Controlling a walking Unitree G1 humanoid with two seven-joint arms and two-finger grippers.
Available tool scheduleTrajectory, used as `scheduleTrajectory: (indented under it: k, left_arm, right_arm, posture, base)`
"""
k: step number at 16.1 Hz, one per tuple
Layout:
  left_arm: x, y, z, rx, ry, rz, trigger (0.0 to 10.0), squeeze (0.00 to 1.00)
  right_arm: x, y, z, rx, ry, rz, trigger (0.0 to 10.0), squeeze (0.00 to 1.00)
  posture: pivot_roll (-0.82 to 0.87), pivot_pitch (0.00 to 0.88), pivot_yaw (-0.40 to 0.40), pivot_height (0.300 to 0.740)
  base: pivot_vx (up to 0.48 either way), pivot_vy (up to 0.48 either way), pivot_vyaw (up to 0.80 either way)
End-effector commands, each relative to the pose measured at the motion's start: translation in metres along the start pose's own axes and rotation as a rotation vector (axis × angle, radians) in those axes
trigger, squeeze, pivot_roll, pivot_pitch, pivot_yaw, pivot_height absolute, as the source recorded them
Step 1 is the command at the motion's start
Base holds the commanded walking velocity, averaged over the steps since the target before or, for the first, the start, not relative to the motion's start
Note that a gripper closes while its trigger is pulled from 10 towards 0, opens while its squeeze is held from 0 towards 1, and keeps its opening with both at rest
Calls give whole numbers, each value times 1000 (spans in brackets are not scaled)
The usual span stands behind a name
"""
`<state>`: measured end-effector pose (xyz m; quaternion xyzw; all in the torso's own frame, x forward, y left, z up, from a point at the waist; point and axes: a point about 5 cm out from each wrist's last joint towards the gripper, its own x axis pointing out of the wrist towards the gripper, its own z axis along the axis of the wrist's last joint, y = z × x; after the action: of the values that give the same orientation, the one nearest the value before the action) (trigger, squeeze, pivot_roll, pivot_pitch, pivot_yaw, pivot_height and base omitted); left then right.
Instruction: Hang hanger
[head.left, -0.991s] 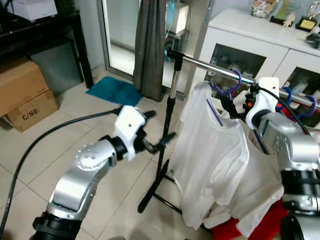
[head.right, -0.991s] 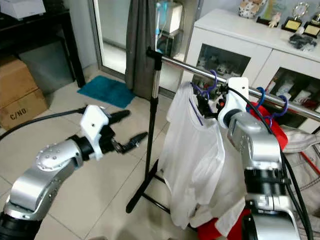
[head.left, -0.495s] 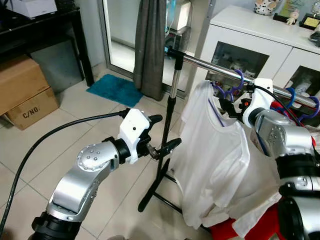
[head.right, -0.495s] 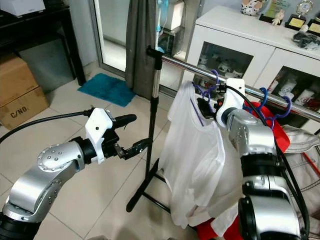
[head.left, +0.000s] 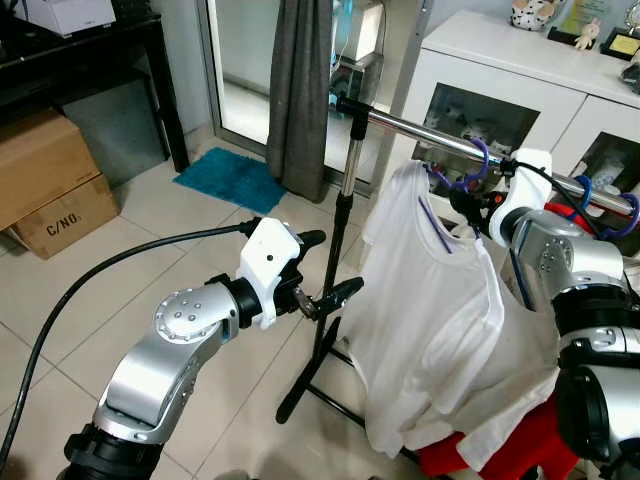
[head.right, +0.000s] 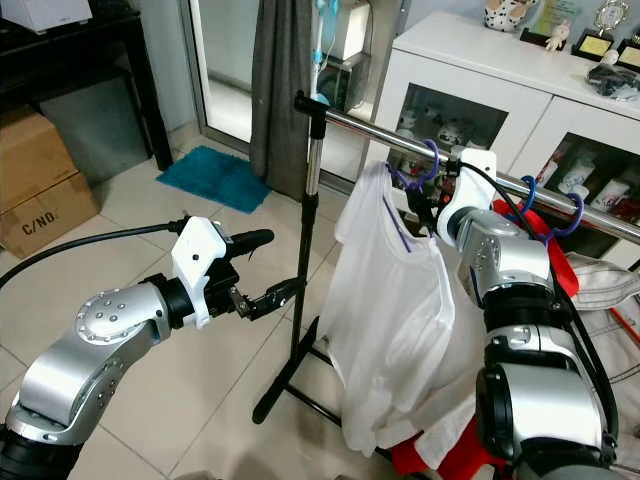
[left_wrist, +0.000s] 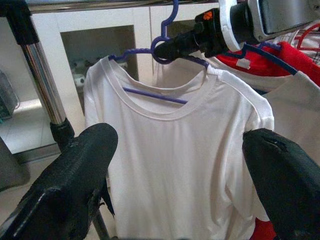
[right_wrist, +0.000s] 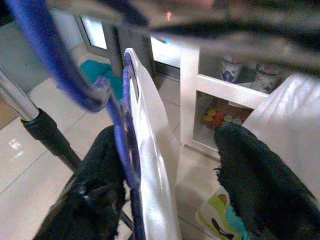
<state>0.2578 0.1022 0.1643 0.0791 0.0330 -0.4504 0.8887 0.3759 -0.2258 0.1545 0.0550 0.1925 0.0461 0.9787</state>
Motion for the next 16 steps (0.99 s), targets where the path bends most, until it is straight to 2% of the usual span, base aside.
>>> scheduleTrajectory:
  k: [1,8,11,12,16]
  left_arm:
    - [2,-4,2,5,-1,-23,10000,0]
    - [1,-3,2,15,7,-21,10000,0]
    - [0,-3,2,17,10,-19,10000,0]
    - [0,-3,2,14,9,-15,10000,0]
    - [1,-1,1,2,12,10,10000,0]
  right_arm:
    - [0,-2,5,-5,-12,-7,3216,0]
    - [2,0,7,-23,-15,15,2784,0]
    - [0,1,7,-37,-14,43,1922,0]
    - [-1,2,6,-37,-13,53,0,0]
    - [-3,1,4,-30,-10,58,0,0]
  posture:
    - [23,0,-93,740]
    - [26,0,-94,740]
    - [26,0,-94,740]
    - [26,0,-93,740]
    - [24,0,-90,740]
  base:
    - [0,0,0]
    - [0,0,0]
    - [0,0,0]
    - [0,0,0]
    - [0,0,0]
